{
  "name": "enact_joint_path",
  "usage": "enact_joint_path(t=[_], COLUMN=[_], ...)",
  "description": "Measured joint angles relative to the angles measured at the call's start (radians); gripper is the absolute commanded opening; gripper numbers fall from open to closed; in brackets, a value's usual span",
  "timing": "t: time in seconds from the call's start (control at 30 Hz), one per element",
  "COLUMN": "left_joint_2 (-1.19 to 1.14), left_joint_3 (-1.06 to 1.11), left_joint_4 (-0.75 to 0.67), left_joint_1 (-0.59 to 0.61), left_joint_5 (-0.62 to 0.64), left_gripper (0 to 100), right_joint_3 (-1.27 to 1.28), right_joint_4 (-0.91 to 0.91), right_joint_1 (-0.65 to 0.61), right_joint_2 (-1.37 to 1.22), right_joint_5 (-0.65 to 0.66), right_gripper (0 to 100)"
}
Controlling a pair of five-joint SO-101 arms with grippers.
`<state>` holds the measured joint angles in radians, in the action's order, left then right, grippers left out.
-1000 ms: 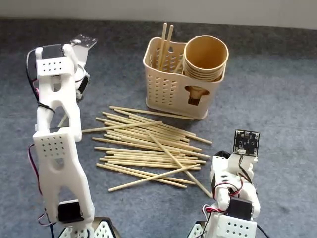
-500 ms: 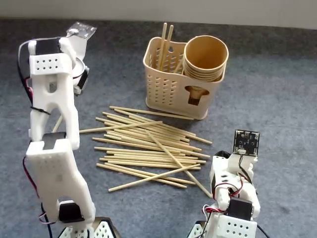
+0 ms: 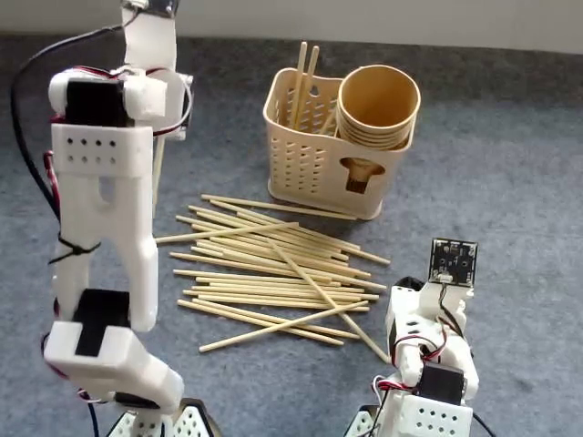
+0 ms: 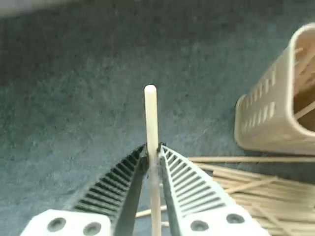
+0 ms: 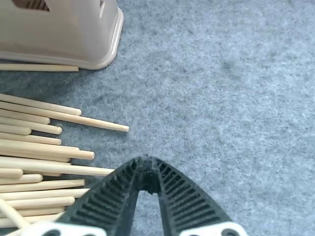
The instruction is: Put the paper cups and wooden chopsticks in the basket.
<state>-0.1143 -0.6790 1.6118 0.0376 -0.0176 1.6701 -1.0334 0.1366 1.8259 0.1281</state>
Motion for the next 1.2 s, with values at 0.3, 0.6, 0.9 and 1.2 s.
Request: enact_joint_path(t=[0.3,0.6,0.9,1.2], left_joint_2=[0.189,0.241,0.241,0.241], left_joint_3=[0.000,0.000,0.005,0.275], left_joint_4=[-0.195,-0.410,-0.560,-0.921], left_joint_1=[-0.120,-0.199,-0.238,-0.239], left_joint_5=[0.262,0.417,0.434,0.434], left_gripper=[0,0,0,0], right_joint_3=[0.000,0.000,0.000,0.000], right_joint_4=[0.000,0.000,0.000,0.000], right_joint_1=[0.000,0.000,0.000,0.006], right_joint_2=[0.000,0.000,0.000,0.000], right_joint_5=[0.000,0.000,0.000,0.000], right_gripper=[0.5,0.5,0.5,0.5])
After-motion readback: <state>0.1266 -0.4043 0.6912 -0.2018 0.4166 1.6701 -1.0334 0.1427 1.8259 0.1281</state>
